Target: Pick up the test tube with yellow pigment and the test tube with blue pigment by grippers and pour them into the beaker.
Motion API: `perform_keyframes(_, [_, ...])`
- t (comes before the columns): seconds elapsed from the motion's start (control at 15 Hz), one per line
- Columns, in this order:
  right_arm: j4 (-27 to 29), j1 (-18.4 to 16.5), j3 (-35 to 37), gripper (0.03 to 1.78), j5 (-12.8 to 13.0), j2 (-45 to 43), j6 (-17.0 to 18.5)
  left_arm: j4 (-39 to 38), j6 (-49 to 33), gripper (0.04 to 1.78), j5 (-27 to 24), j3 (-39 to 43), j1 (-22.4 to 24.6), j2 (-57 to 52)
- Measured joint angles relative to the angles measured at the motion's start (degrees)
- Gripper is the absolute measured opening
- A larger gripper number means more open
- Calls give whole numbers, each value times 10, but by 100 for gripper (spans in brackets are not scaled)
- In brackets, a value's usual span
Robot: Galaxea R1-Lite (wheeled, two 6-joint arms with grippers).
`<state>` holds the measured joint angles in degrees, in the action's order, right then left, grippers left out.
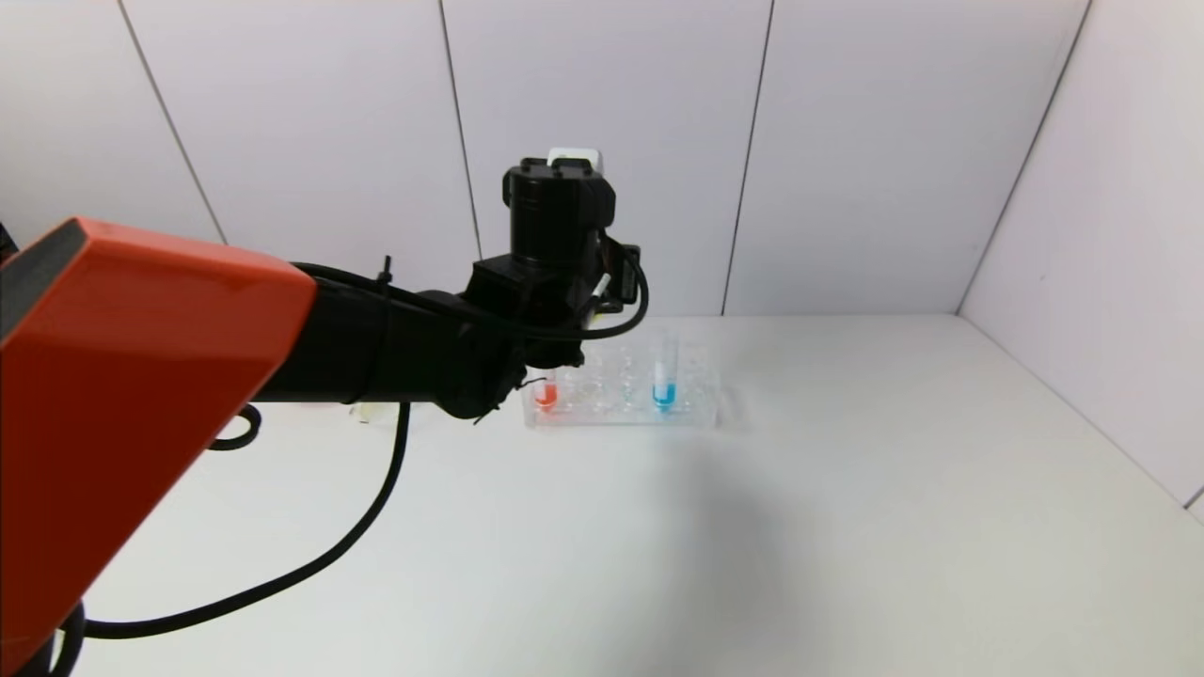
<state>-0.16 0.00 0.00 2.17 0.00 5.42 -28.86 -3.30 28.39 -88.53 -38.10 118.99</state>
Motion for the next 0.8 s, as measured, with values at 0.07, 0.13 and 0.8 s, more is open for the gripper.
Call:
perform_keyframes(0.07, [0,0,0,177,0,0,0,5,4,55,0,10,13,-20])
perform_keyframes(0.13, [0,0,0,177,0,0,0,9,8,55,-1,23,29,-40])
perform_keyframes(0.8, [0,0,0,177,0,0,0,4,17,55,-119,208,265,-212])
